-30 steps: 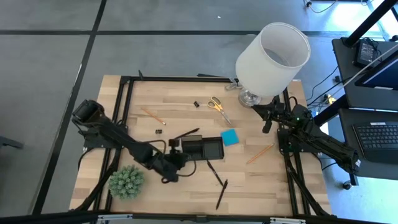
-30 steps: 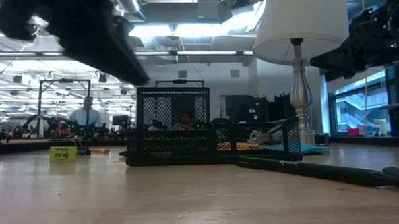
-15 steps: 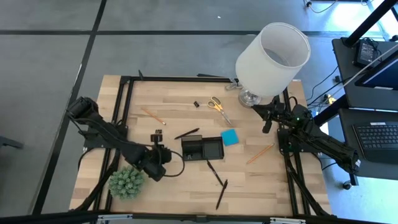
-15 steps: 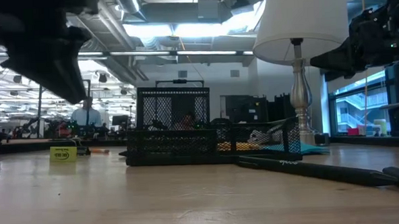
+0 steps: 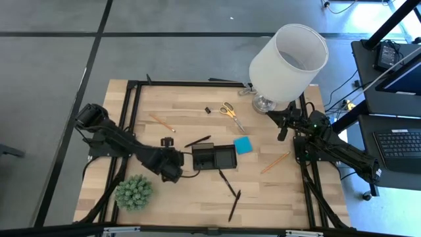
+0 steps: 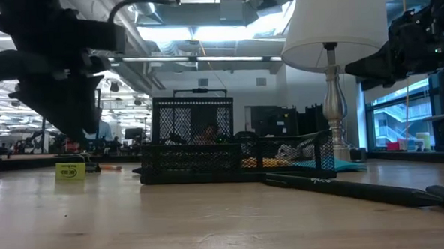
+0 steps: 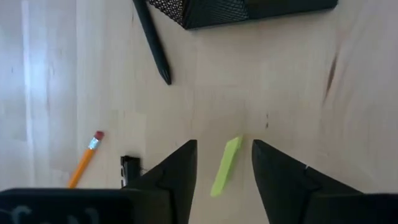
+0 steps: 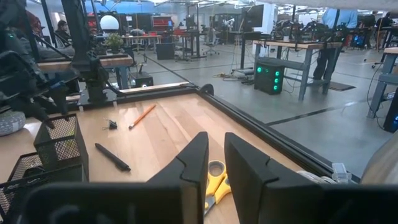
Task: Pick and place office supplies into organizer
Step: Put the green eraser into the desk organizer
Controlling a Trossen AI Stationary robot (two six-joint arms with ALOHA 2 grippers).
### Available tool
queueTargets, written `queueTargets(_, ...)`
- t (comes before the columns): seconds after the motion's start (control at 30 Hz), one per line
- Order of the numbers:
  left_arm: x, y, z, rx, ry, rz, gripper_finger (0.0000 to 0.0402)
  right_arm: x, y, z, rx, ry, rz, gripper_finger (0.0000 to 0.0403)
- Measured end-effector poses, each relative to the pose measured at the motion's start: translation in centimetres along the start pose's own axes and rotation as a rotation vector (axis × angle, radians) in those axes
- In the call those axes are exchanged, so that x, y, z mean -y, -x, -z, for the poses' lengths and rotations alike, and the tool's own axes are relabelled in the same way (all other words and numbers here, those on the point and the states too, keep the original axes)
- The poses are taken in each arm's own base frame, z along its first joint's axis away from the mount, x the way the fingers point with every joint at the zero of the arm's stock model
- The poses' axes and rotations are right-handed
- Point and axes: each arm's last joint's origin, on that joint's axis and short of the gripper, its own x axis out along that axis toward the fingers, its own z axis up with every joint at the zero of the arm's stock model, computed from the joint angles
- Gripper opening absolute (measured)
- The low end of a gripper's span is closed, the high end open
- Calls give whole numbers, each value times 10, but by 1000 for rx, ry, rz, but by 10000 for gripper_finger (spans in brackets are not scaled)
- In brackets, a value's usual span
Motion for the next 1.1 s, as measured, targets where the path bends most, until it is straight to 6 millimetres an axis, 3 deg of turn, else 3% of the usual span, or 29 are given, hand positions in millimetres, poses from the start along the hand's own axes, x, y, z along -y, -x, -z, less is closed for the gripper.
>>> queueTargets(0.23,-6,-3,-1,-27,-15,-9,130,0,0,0,0,3,0,58)
queueTargets(0.77,-9,-6,-2,-68,-13,52,140,0,0,0,0,4,0,58)
queueTargets(1.1,-7,-32,24,-120,-19,77,148,0,0,0,0,4,0,58)
